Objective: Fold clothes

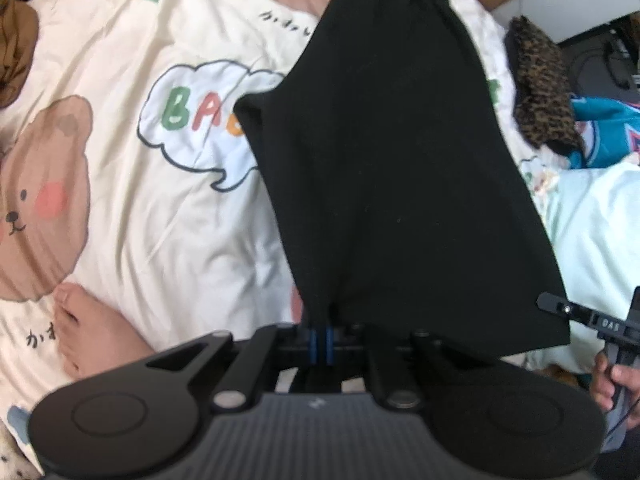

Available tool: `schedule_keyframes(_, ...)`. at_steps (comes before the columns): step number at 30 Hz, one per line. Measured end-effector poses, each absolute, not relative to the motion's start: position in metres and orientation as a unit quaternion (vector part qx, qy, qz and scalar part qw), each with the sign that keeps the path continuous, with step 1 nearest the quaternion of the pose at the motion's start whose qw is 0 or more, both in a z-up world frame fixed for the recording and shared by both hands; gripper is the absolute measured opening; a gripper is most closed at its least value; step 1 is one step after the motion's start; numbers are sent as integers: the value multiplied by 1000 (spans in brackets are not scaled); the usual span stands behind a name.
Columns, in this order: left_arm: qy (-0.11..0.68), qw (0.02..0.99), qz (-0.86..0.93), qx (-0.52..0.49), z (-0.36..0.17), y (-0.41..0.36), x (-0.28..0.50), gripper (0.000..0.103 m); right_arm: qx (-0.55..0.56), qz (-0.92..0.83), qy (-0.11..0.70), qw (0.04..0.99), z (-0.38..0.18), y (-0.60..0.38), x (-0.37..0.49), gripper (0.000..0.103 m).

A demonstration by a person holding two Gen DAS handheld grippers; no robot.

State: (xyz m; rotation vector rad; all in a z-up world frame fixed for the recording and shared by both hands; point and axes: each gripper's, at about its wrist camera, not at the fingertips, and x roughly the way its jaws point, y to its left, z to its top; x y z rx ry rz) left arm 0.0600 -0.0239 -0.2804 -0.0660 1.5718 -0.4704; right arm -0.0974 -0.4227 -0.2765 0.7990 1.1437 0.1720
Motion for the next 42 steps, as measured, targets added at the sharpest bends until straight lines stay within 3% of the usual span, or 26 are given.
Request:
schedule_keyframes(15, 688, 685, -235, -45, -219, -11, 4, 4, 352, 88, 509, 781, -222, -420, -138, 4)
schedule_keyframes(26, 688, 685, -213, -107, -235, -2, 16, 4, 389, 85, 496, 772, -243, -424, -140, 4)
schedule_keyframes(31, 679, 688, -190, -173, -242, 17, 46, 4, 409, 79, 473, 776, -245, -436, -120, 4)
schedule_keyframes(42, 672, 695, -162, -199, -266, 12, 99, 4, 448, 51, 445, 774, -272, -460, -65, 4)
